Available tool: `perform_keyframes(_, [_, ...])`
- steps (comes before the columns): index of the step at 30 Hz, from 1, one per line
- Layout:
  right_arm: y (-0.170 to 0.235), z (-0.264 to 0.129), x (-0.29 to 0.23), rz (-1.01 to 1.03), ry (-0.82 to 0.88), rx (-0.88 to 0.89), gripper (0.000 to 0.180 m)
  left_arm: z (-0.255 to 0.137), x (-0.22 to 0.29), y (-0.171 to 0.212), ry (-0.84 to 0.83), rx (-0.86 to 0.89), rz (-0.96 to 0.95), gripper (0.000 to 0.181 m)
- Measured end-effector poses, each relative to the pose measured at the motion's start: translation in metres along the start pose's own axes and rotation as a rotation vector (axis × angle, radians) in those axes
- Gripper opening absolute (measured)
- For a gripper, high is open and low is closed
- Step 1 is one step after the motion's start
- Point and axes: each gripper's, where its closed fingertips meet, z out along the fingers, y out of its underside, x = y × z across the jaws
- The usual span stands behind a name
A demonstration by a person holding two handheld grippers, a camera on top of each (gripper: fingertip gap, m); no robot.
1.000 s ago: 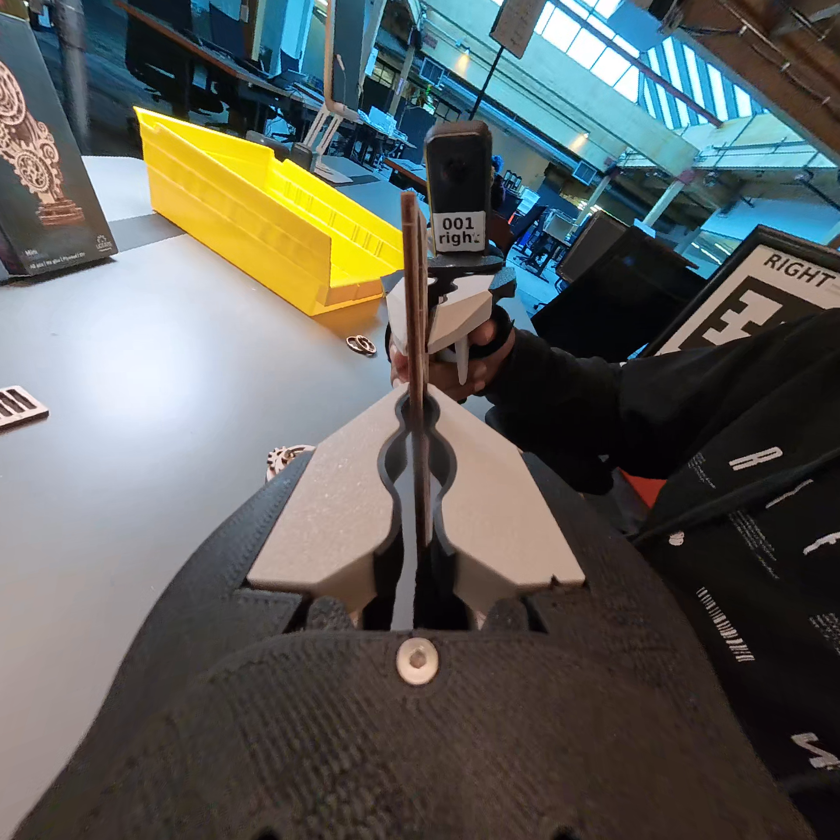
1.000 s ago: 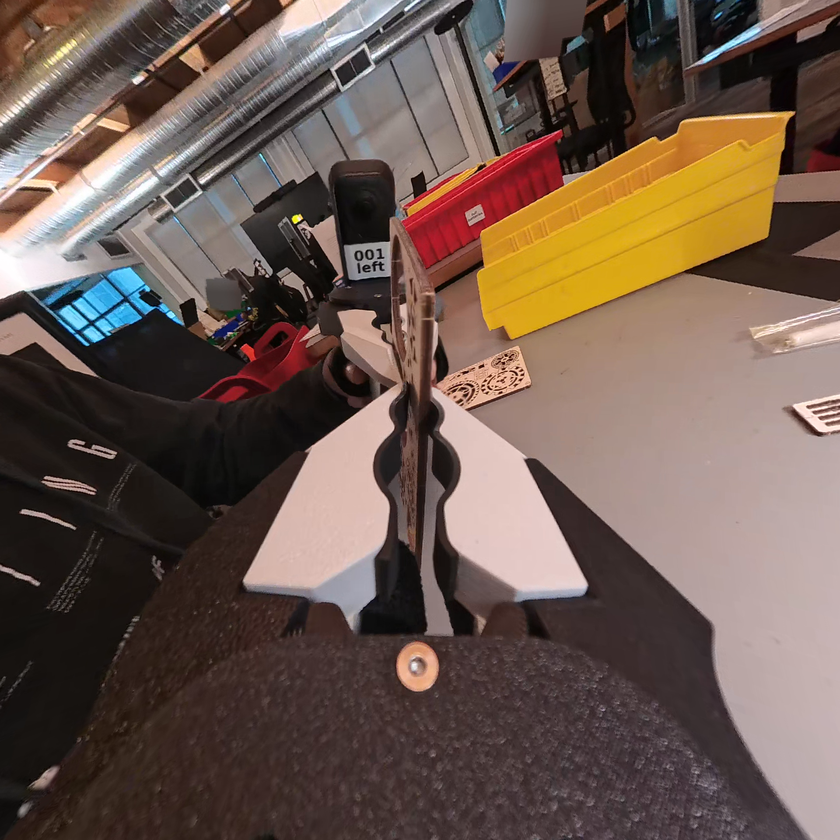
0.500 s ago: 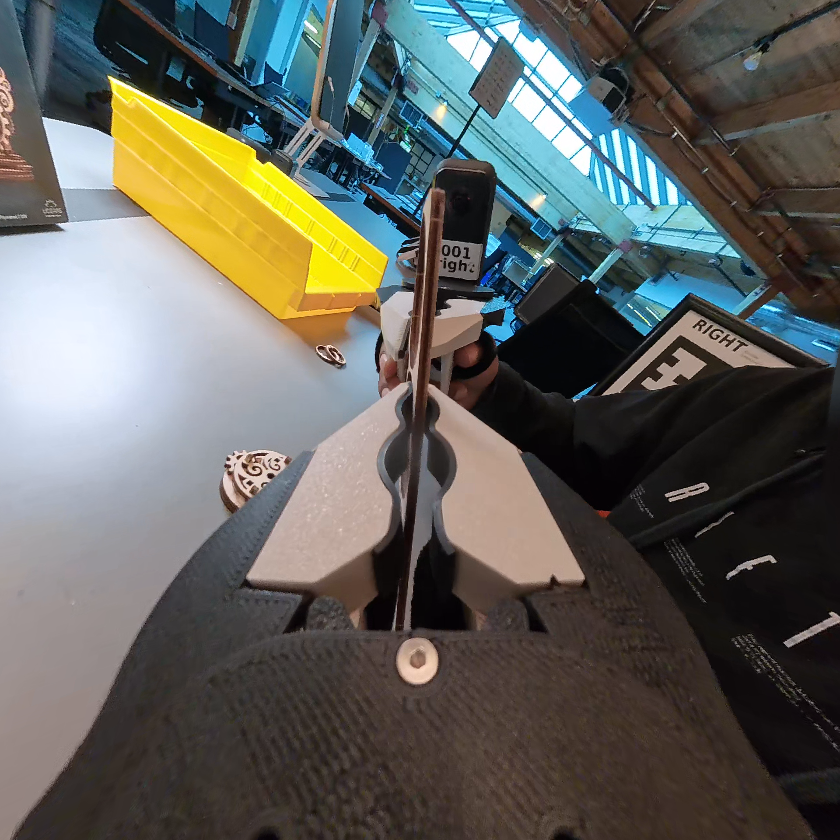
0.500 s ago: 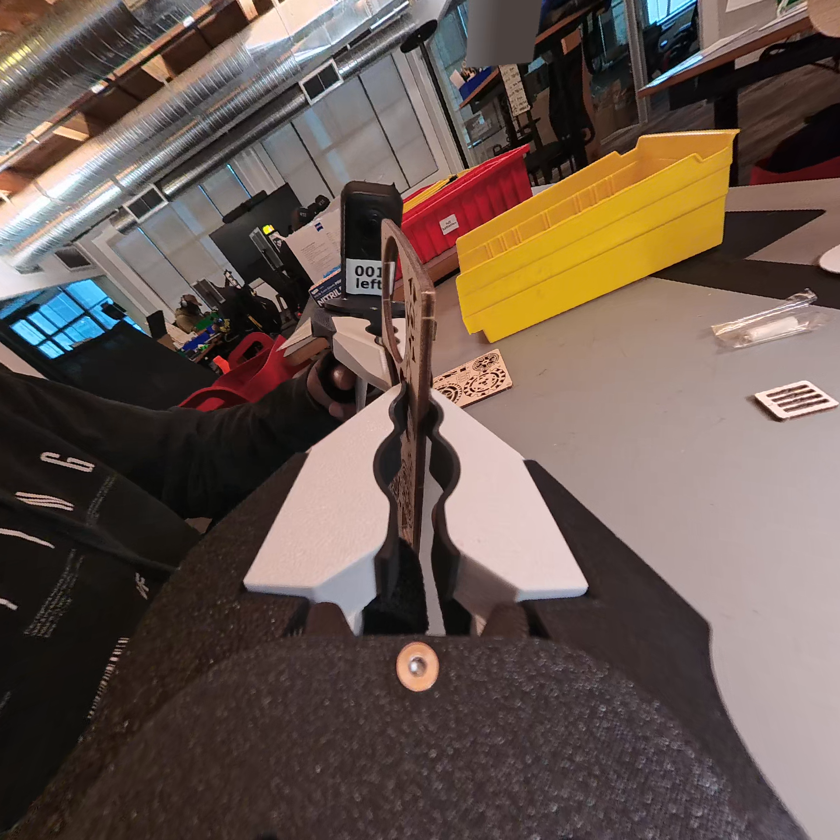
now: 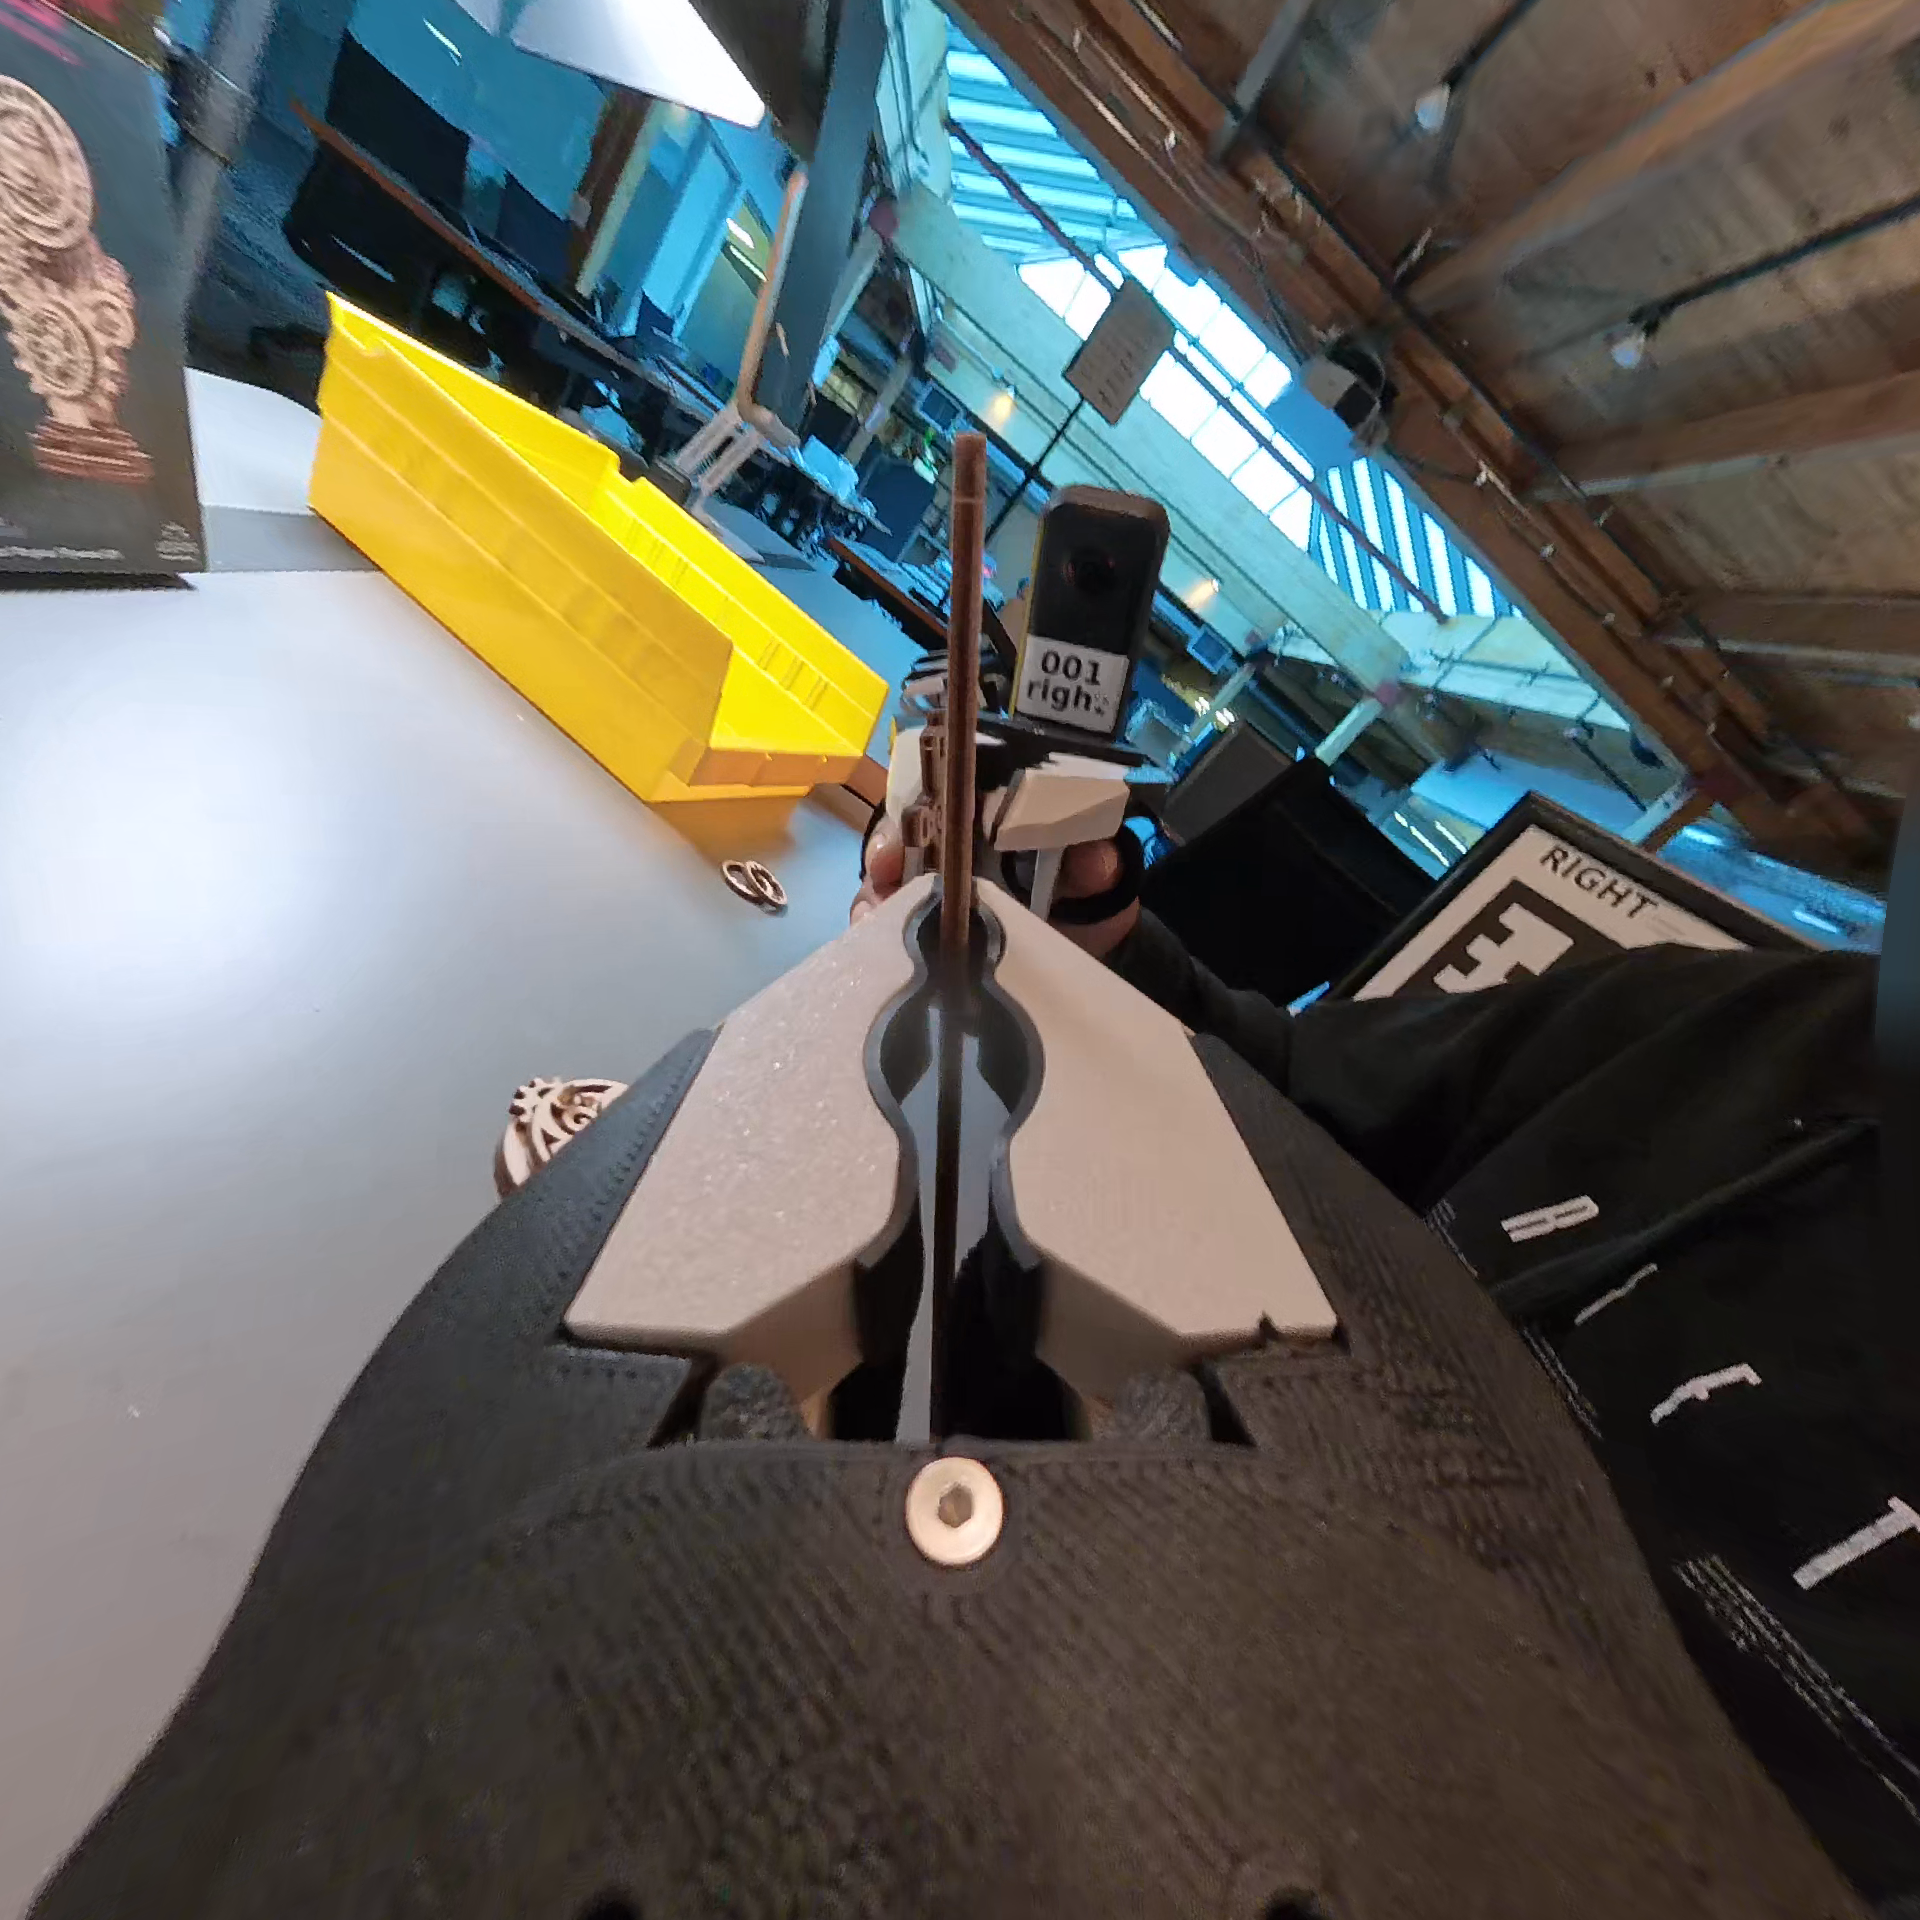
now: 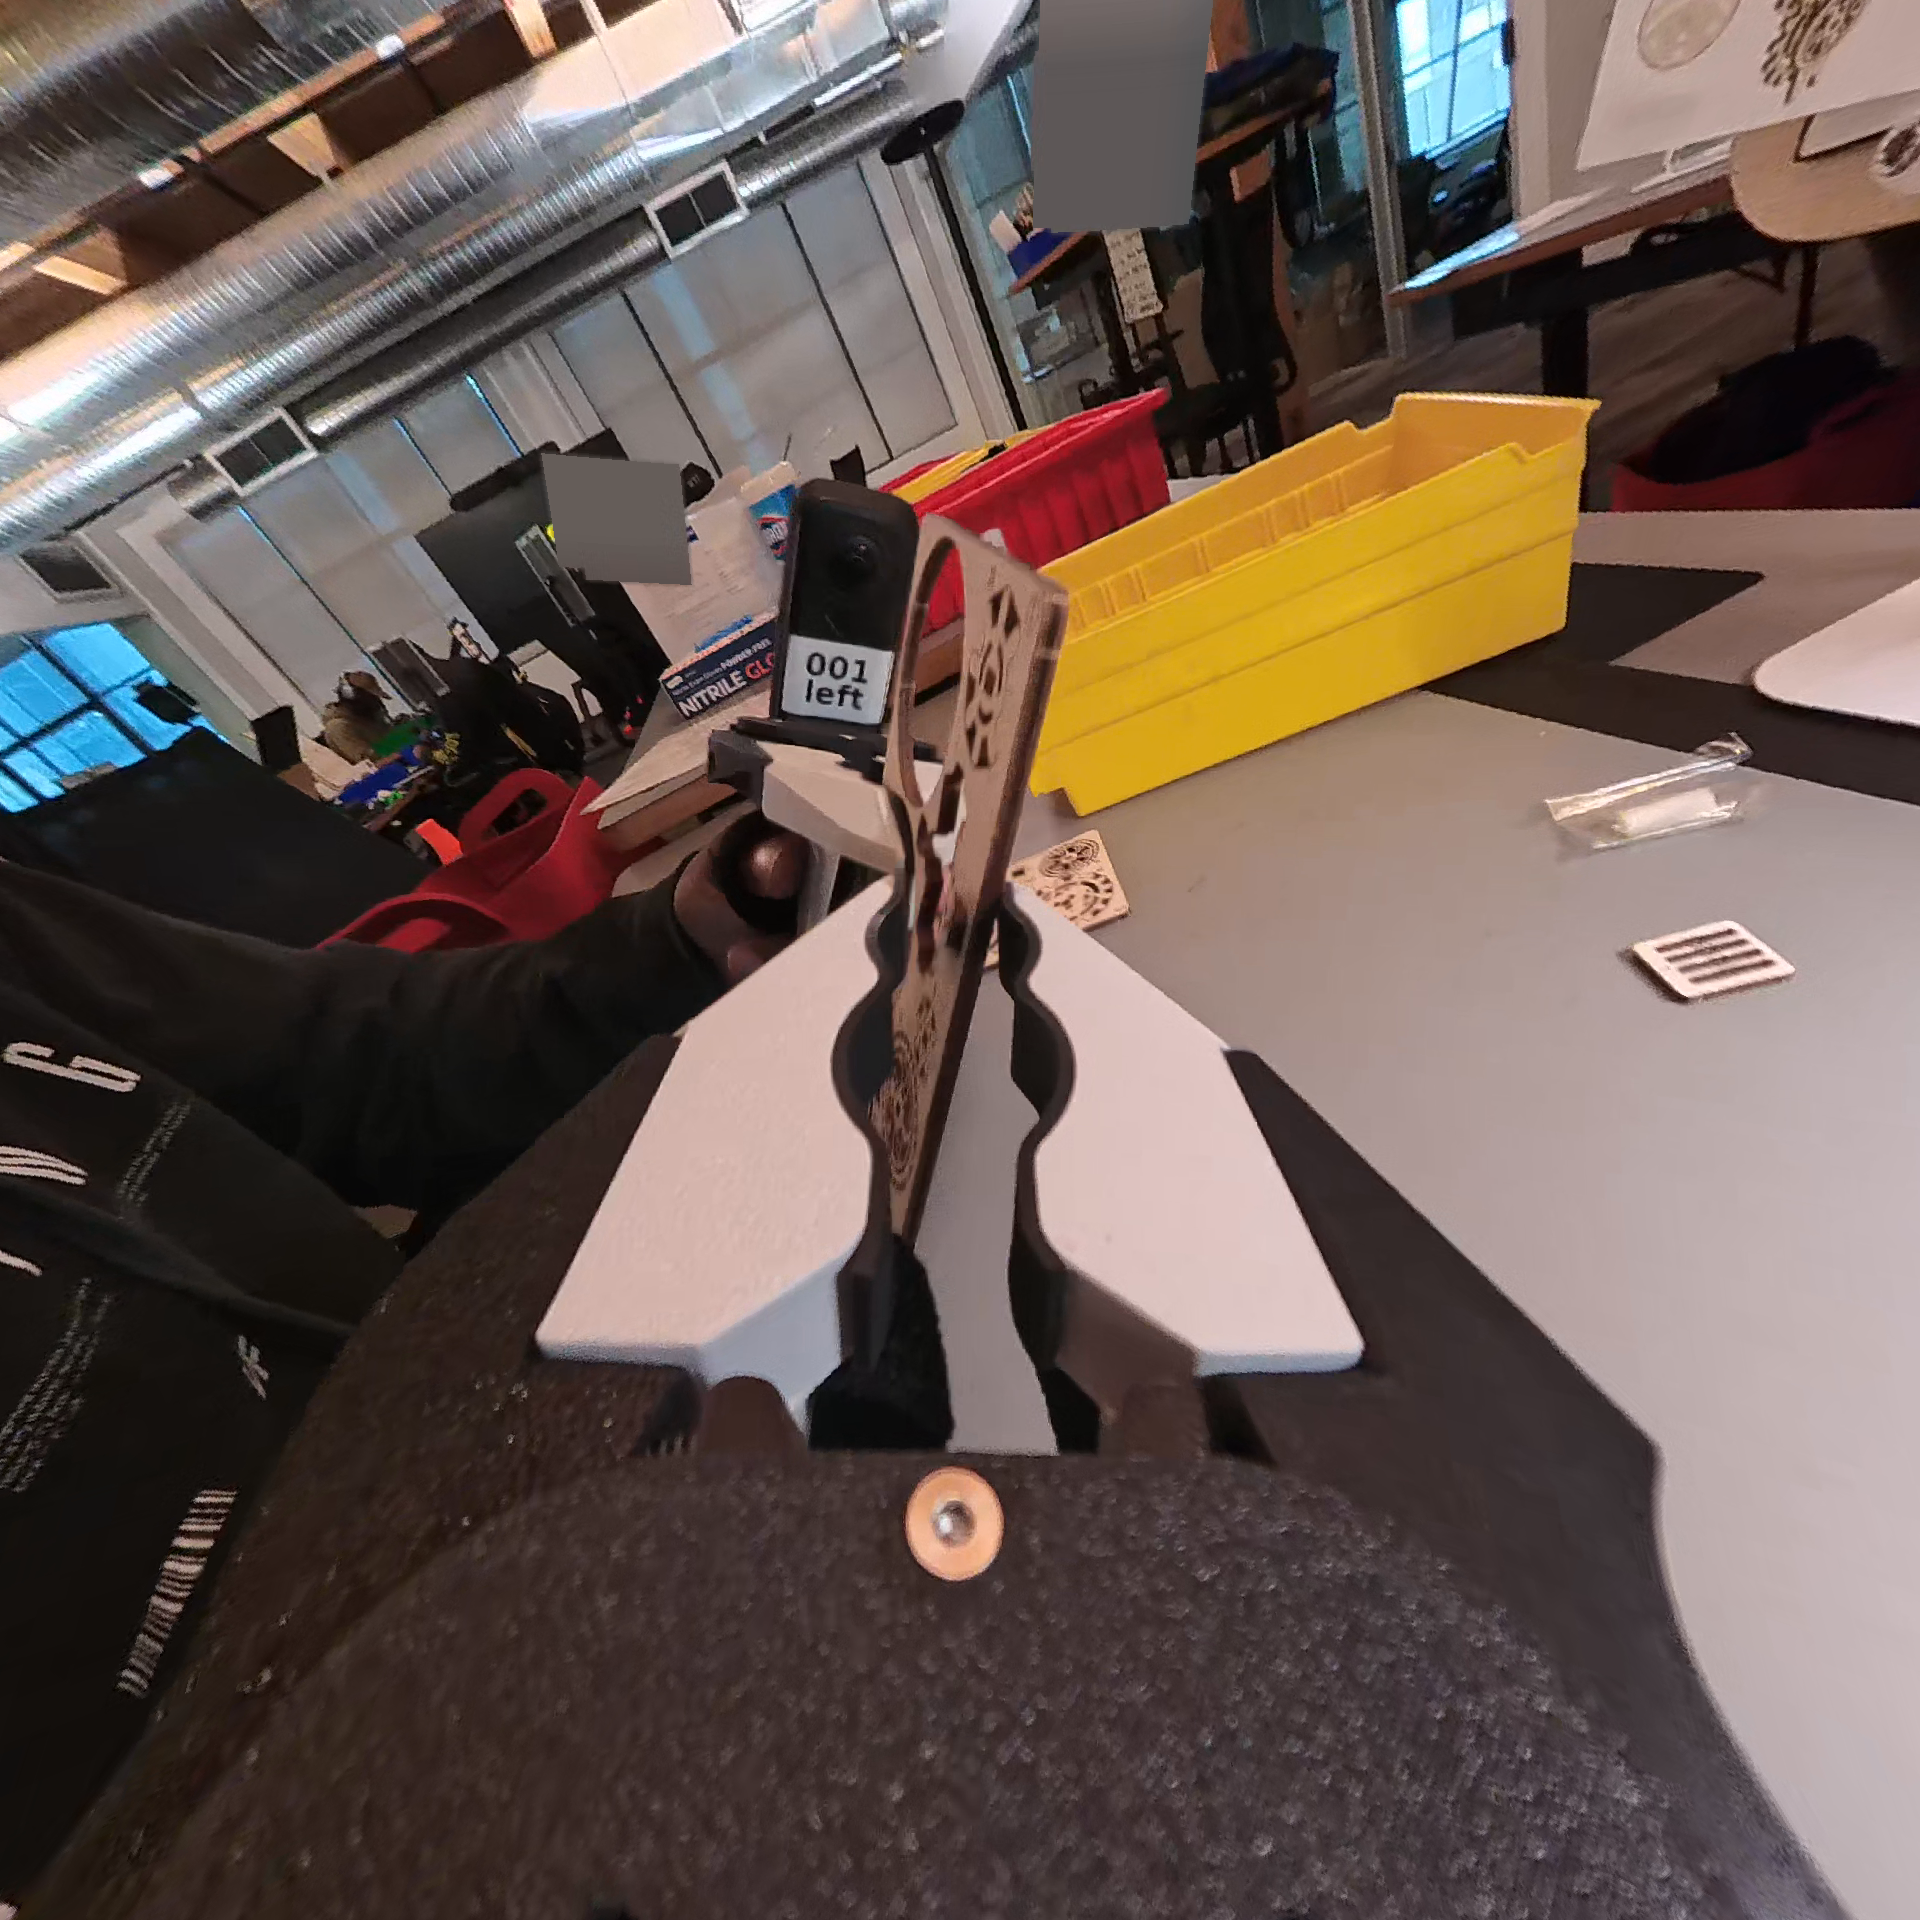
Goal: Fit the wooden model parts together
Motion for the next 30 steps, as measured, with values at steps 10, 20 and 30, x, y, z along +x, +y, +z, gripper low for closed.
perform_keyframes(10, [0.004, -0.001, 0.006, -0.004, 0.024, -0.022, 0.002, 0.003, -0.004, 0.007, -0.026, -0.047, 0.055, 0.015])
perform_keyframes(20, [0.023, 0.006, -0.003, -0.215, 0.113, -0.216, 0.004, 0.002, 0.007, -0.006, -0.109, -0.103, 0.216, 0.000])
perform_keyframes(30, [0.008, 0.001, 0.010, -0.247, 0.218, -0.141, 0.010, 0.004, 0.012, -0.011, -0.157, -0.032, 0.186, 0.000])
